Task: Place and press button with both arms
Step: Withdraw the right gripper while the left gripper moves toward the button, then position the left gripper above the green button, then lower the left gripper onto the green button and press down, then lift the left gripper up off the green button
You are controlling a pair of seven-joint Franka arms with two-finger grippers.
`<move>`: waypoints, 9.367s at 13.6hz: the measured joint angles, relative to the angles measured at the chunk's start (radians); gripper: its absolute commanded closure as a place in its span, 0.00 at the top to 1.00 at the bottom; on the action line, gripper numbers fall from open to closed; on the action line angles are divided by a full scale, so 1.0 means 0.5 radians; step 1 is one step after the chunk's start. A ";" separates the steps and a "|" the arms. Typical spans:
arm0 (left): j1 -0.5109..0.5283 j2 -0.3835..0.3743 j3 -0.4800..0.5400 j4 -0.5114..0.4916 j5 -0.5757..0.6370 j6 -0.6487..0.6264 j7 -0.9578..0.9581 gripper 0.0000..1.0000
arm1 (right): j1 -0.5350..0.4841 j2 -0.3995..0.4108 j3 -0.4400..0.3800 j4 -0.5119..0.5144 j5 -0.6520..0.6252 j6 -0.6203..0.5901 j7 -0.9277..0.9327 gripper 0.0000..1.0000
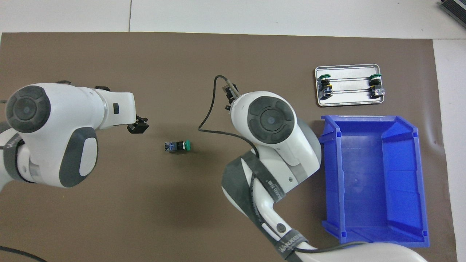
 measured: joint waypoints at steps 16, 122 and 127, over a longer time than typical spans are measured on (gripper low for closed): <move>-0.323 0.203 -0.003 -0.291 -0.140 0.254 0.366 0.91 | -0.989 -0.545 -0.004 0.113 0.060 -0.972 -2.450 1.00; -0.056 0.215 0.041 -0.577 -2.707 -0.233 2.856 0.44 | -1.106 -0.687 -0.001 0.190 0.052 -1.428 -2.948 1.00; -0.056 0.215 0.041 -0.577 -2.707 -0.224 2.856 0.72 | -1.103 -0.667 -0.001 0.211 0.052 -1.428 -2.948 1.00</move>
